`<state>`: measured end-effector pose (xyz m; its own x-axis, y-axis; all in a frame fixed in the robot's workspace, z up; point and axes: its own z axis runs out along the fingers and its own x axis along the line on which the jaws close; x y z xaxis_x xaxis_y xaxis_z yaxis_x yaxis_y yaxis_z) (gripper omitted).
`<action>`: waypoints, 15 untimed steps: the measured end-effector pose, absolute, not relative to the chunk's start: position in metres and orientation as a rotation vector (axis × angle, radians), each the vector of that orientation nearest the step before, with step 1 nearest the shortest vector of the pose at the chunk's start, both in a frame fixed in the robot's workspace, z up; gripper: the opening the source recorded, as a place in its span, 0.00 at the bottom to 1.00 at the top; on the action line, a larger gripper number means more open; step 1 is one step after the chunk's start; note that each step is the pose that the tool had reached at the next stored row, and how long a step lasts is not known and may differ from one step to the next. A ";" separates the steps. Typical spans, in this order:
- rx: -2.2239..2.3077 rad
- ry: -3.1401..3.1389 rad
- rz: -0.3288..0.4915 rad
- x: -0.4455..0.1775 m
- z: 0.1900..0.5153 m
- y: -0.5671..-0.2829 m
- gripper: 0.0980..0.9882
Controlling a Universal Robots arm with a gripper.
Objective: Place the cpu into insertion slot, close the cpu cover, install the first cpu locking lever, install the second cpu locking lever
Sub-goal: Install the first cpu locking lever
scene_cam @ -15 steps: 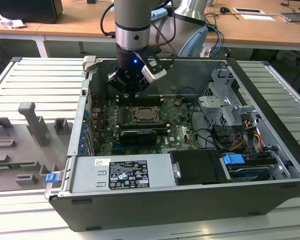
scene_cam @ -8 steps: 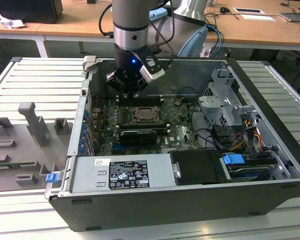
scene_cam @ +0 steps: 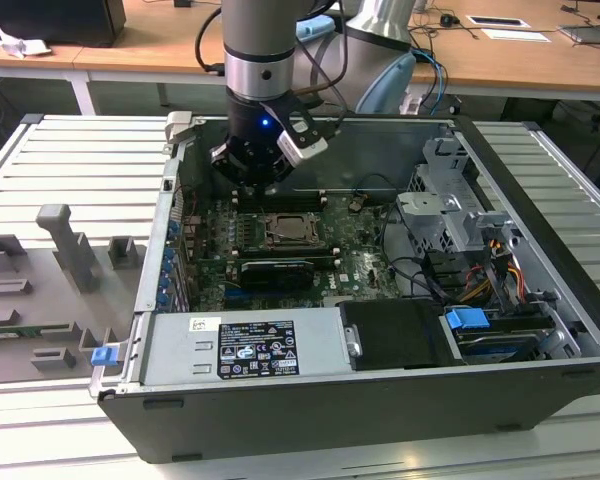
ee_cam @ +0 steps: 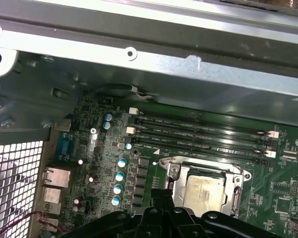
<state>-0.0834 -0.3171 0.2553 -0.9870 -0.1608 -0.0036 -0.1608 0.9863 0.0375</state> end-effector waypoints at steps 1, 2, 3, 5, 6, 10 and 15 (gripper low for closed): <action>-0.253 3.130 0.059 -0.084 0.255 -0.317 0.01; -0.253 3.130 0.059 -0.085 0.255 -0.317 0.01; -0.254 3.130 0.059 -0.087 0.255 -0.317 0.01; -0.253 3.129 0.059 -0.091 0.255 -0.317 0.01; -0.253 3.127 0.059 -0.095 0.255 -0.317 0.01; -0.247 3.125 0.058 -0.102 0.255 -0.317 0.01; -0.218 3.124 0.061 -0.103 0.255 -0.310 0.01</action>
<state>-0.1031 -0.3101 0.2553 -0.9903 -0.1387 -0.0122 -0.1391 0.9895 0.0383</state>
